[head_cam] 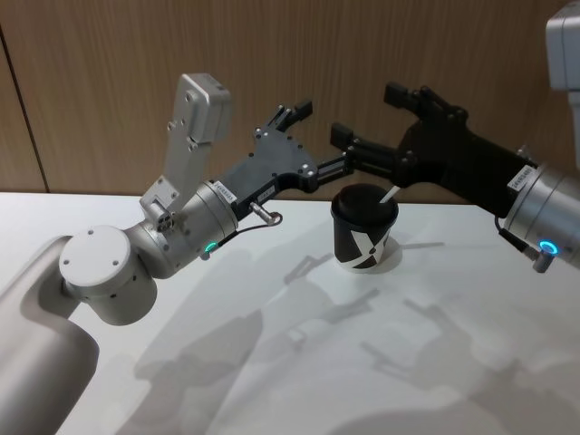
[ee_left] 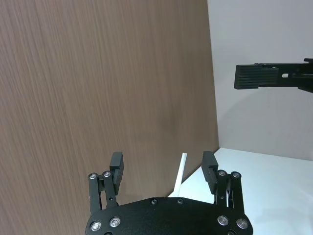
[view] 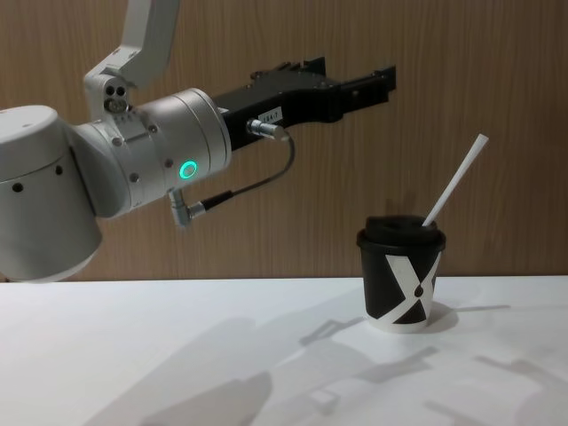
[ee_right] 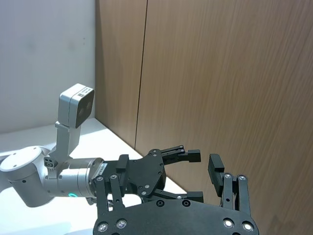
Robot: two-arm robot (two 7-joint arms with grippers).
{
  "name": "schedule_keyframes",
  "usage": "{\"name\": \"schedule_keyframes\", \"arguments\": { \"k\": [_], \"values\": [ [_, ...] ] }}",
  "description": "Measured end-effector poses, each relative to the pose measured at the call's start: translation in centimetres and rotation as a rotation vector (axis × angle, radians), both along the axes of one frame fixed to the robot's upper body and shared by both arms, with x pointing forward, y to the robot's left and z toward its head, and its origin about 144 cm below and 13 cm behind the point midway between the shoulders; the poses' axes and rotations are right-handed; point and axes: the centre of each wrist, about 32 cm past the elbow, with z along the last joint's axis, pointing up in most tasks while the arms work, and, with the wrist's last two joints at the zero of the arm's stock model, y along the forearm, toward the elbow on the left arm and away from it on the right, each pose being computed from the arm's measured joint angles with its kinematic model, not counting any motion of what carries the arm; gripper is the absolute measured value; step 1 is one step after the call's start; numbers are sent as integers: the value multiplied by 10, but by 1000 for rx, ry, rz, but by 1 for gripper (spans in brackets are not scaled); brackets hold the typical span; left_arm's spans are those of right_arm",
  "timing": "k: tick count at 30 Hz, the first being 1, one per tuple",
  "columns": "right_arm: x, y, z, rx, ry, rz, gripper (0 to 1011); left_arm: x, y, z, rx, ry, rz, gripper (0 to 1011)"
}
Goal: Pick up the straw with one hand, pass it to the other hand, and insert it into the cup.
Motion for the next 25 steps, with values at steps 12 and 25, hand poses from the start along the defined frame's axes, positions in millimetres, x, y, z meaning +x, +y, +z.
{"name": "schedule_keyframes", "arguments": {
  "k": [12,25],
  "values": [
    [0,3,0,3,-1,0,1001,0,0,1,0,-2,2,1003],
    [0,4,0,4,-2,0,1001,-1,0,2,-1,-2,4,1003]
  ]
}}
